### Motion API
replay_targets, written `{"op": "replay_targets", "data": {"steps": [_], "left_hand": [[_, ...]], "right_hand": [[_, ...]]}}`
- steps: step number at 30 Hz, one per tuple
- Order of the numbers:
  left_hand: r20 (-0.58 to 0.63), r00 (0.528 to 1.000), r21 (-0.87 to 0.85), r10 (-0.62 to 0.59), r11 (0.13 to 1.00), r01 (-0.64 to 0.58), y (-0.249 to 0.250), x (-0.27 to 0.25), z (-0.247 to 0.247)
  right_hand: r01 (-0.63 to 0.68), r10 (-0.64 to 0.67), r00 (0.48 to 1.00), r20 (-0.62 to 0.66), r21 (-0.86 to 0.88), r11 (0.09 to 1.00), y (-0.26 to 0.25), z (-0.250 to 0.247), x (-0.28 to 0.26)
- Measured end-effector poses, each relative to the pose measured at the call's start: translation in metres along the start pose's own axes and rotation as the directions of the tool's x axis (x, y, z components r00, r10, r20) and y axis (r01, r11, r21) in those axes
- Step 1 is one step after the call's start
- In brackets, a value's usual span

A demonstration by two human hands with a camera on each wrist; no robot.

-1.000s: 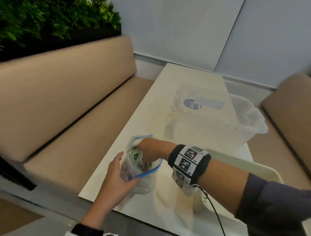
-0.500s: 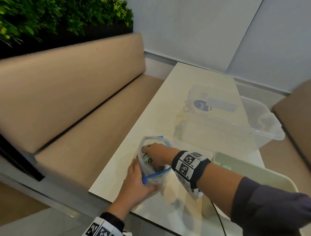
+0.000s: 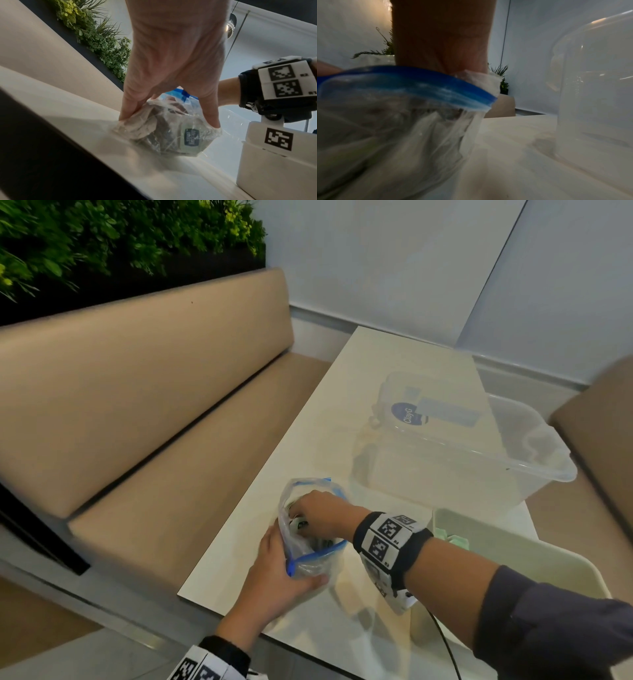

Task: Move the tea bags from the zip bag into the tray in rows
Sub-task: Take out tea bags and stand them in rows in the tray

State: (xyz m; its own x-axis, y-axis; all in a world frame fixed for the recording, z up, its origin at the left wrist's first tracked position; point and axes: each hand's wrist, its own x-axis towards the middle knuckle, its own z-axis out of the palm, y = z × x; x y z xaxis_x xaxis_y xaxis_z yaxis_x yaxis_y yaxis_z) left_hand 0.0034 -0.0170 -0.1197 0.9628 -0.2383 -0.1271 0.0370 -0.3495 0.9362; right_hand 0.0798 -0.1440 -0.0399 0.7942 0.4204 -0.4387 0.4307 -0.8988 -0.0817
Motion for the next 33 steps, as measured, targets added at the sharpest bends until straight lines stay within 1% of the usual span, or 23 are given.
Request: {"op": "replay_targets", "data": {"steps": [2,4,9,13,16,19,20,22,24,25,26,27,29,31,33], "left_hand": [[-0.004,1.000,-0.008,-0.012,1.000,0.012,0.004,-0.003,-0.002],[-0.007,1.000,-0.014,-0.023,1.000,0.023,0.006,-0.004,-0.004],[0.019,1.000,-0.050,-0.022,0.998,0.023,0.005,-0.002,-0.005],[0.036,0.999,-0.084,-0.012,0.996,0.015,0.008,-0.003,-0.006],[0.075,0.996,-0.089,-0.048,0.995,0.054,0.009,-0.004,-0.012],[0.111,0.985,-0.035,-0.130,0.990,0.135,0.021,-0.010,-0.023],[0.091,0.985,-0.012,-0.145,0.989,0.147,0.028,-0.013,-0.027],[-0.011,0.993,0.009,-0.117,0.993,0.117,0.046,-0.017,-0.038],[-0.149,0.988,-0.016,-0.031,0.999,0.029,0.063,-0.020,-0.047],[-0.199,0.980,-0.037,0.027,0.999,-0.035,0.072,-0.021,-0.049],[-0.223,0.972,-0.064,0.079,0.993,-0.096,0.081,-0.022,-0.051],[-0.218,0.969,-0.098,0.119,0.985,-0.143,0.090,-0.021,-0.050],[-0.152,0.974,-0.186,0.166,0.964,-0.193,0.107,-0.020,-0.044],[-0.046,0.985,-0.296,0.169,0.939,-0.175,0.122,-0.016,-0.034],[0.078,0.984,-0.415,0.163,0.902,-0.117,0.135,-0.012,-0.022]], "right_hand": [[0.009,-0.009,1.000,-0.016,-0.004,1.000,0.001,-0.003,-0.002],[0.017,-0.018,0.998,-0.067,-0.004,1.000,0.003,-0.010,-0.006],[0.031,-0.001,0.979,-0.204,0.141,0.990,0.013,-0.033,-0.021],[0.078,0.012,0.965,-0.261,0.331,0.940,0.018,-0.042,-0.032],[0.076,0.067,0.969,-0.237,0.549,0.832,0.024,-0.046,-0.037],[0.060,0.134,0.967,-0.218,0.702,0.709,0.032,-0.048,-0.038],[0.054,0.152,0.967,-0.205,0.747,0.662,0.035,-0.048,-0.037],[0.052,0.165,0.970,-0.177,0.819,0.571,0.041,-0.051,-0.037],[0.051,0.160,0.977,-0.143,0.878,0.476,0.046,-0.055,-0.039],[0.050,0.154,0.980,-0.126,0.904,0.424,0.048,-0.059,-0.042],[0.058,0.140,0.983,-0.117,0.926,0.372,0.048,-0.063,-0.047],[0.070,0.119,0.986,-0.113,0.944,0.322,0.047,-0.068,-0.053],[0.094,0.059,0.992,-0.111,0.966,0.241,0.046,-0.078,-0.069],[0.109,0.002,0.994,-0.111,0.977,0.184,0.046,-0.086,-0.088],[0.111,-0.028,0.994,-0.108,0.980,0.165,0.046,-0.090,-0.106]]}}
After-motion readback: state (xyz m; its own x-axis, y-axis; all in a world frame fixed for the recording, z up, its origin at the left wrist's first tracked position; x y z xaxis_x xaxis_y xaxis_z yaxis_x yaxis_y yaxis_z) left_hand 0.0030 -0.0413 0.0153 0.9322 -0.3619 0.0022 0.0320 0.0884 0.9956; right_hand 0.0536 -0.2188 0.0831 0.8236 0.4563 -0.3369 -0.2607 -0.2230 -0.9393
